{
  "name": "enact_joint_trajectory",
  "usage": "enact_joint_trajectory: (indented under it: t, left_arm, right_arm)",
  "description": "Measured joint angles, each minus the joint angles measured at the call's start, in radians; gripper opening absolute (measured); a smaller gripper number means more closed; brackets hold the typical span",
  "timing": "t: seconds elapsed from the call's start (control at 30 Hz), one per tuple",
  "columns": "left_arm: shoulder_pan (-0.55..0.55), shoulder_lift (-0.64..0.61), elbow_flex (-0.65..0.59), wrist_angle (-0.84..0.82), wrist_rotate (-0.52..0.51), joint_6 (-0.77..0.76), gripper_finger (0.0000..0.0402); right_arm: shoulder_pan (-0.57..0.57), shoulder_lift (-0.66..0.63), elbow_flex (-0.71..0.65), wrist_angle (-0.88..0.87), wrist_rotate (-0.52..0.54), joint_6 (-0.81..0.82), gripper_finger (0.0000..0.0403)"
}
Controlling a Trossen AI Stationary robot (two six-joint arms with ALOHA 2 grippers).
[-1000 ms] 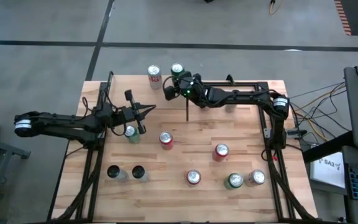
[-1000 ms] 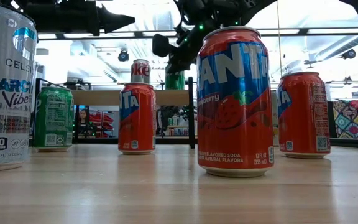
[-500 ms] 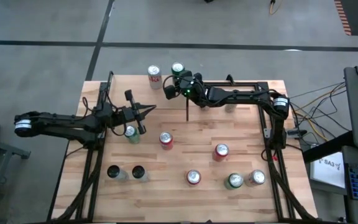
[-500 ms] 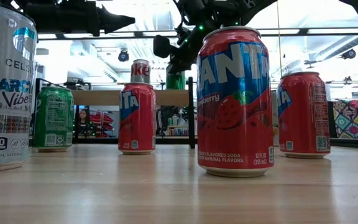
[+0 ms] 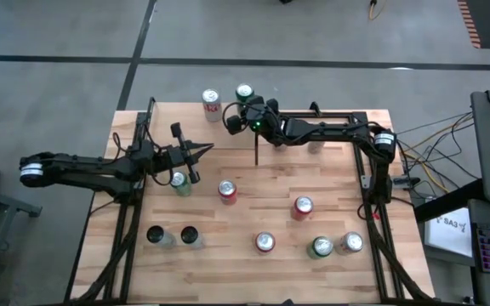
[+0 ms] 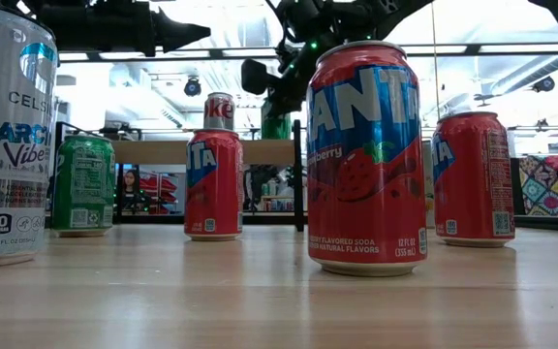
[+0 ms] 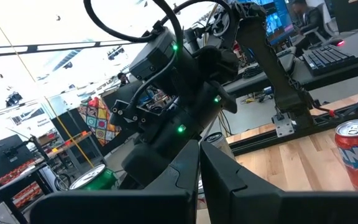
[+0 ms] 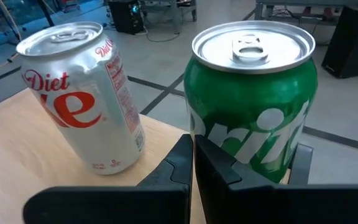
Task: Place canned beverage on shelf
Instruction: Put the middle green soda can on the shelf, then put the top left red soda can on the shelf
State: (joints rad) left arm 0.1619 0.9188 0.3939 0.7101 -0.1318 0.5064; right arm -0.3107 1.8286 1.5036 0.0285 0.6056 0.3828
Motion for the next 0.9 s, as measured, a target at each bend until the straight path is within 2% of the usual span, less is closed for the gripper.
enact_joint_trajectory:
  t: [0.47,0.63,0.77,0.9]
  left_arm:
    - [0.000,0.000,0.000,0.000,0.000,0.000,0.0000]
    - [0.000,0.000,0.000,0.000,0.000,0.000,0.0000]
    - [0.000,0.000,0.000,0.000,0.000,-0.016,0.0000]
    - [-0.002,0.000,0.000,0.000,0.000,-0.039,0.0000]
  right_arm:
    - [0.000,-0.001,0.000,0.003,0.000,0.002,0.0009]
    - [0.040,-0.012,0.018,-0.008,-0.003,-0.022,0.0009]
    - [0.088,-0.024,0.054,-0.070,-0.003,-0.050,0.0009]
    - [0.129,-0.049,0.104,-0.226,-0.003,-0.042,0.0009]
